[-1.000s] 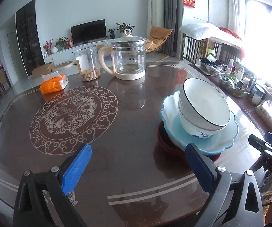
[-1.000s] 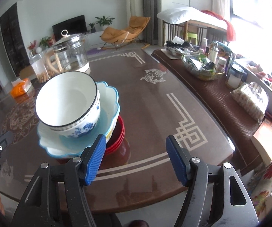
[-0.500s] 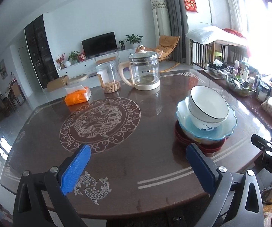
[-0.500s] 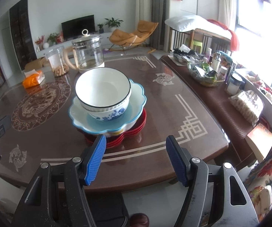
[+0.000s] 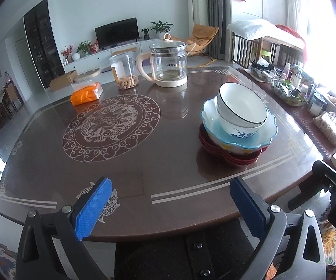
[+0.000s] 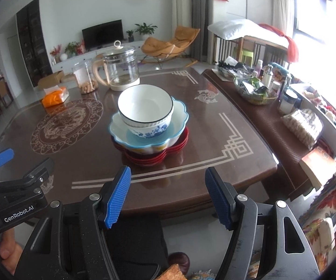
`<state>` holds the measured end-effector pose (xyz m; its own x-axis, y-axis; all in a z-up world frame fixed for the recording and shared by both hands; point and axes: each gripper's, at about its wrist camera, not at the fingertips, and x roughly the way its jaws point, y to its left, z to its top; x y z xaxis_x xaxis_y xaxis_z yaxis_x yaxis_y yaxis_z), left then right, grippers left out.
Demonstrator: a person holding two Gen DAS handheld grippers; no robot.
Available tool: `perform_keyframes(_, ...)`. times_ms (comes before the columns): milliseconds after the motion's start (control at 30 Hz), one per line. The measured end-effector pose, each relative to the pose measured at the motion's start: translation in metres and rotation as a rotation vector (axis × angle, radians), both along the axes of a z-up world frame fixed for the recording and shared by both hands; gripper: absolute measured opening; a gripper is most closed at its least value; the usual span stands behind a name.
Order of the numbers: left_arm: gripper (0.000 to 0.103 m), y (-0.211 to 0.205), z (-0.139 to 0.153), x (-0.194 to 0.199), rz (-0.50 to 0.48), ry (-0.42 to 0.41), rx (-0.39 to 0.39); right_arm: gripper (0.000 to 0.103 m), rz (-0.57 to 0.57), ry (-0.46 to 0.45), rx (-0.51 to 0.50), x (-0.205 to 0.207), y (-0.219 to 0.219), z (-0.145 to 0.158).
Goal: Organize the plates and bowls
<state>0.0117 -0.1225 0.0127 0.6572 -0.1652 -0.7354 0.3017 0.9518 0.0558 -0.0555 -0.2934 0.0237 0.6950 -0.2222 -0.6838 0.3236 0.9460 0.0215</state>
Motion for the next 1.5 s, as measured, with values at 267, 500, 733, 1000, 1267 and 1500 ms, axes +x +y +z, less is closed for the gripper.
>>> perform_keyframes(267, 0.101, 0.001, -0.004, 0.005, 0.036, 0.02, -0.009, 0.075, -0.018, 0.006, 0.021, 0.004, -0.004, -0.006)
perform_keyframes(500, 0.101, -0.003, -0.003, 0.006, 0.014, 0.027, -0.033, 0.075, -0.015, -0.01, 0.038, 0.003, -0.004, -0.003)
perform_keyframes(733, 0.101, -0.005, -0.001, 0.006, -0.003, 0.033, -0.056, 0.075, -0.009, -0.007, 0.041, 0.004, -0.002, -0.004)
perform_keyframes(1000, 0.101, -0.008, -0.001, 0.007, -0.012, 0.029, -0.056, 0.075, -0.024, -0.017, 0.025, 0.002, -0.004, -0.002)
perform_keyframes(1267, 0.101, -0.012, -0.004, 0.007, -0.026, 0.042, -0.053, 0.075, -0.028, -0.014, 0.025, 0.003, -0.005, -0.003)
perform_keyframes(1500, 0.101, -0.015, -0.004, 0.008, -0.036, 0.046, -0.055, 0.075, -0.031, -0.015, 0.023, 0.003, -0.007, -0.003)
